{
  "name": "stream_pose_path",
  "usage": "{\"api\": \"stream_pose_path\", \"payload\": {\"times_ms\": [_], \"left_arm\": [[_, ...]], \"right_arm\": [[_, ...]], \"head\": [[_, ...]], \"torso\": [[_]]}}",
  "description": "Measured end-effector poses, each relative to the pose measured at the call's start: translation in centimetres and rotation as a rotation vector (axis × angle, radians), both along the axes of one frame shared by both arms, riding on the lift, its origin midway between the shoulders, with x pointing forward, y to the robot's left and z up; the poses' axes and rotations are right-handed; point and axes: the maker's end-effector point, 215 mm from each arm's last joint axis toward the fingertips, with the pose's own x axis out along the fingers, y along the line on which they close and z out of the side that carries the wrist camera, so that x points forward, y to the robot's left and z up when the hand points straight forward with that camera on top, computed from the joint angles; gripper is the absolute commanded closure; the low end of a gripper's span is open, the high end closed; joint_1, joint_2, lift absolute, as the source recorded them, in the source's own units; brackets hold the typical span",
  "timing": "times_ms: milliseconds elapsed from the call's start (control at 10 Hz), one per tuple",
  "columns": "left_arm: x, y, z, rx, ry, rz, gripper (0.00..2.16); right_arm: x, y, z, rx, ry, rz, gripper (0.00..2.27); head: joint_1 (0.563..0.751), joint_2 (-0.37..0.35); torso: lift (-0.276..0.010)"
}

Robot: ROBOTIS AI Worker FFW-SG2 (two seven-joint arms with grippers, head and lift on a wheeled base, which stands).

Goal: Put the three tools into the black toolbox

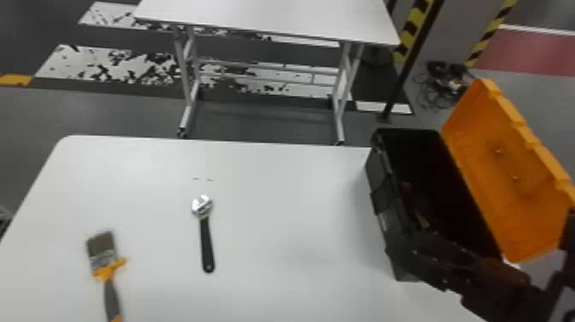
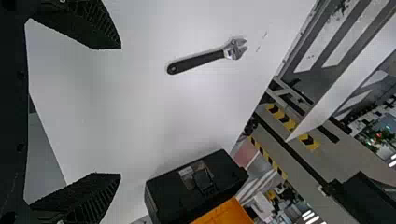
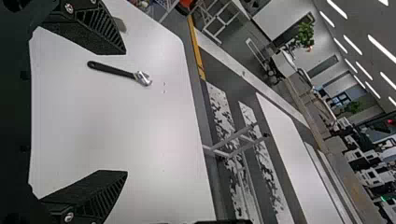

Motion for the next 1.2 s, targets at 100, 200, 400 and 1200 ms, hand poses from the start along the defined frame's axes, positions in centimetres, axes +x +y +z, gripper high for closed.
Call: {"api": "stream_pose_path", "payload": {"times_ms": [100,200,400,1200], "left_arm": [[-0.1,0.0,-1.0,0.023,0.054,0.011,0.02],[-0.2,0.5,-2.1,0.055,0.109,0.032,0.02],[-0.5,2.5,-3.4,0.095,0.194,0.084,0.03],[5.2,12.8,0.8,0.313,0.255,0.346,0.02]], "right_arm": [[-0.4,1.7,0.0,0.031,0.0,0.015,0.1],[-0.5,3.1,-0.2,0.051,-0.004,0.027,0.11],[-0.9,5.1,-1.2,0.066,0.0,0.049,0.11],[-1.3,5.7,-2.0,0.103,-0.026,0.079,0.11]], "head": [[0.695,0.006],[0.695,0.06],[0.695,0.165],[0.695,0.35]], "torso": [[-0.051],[-0.051],[-0.051],[-0.051]]}}
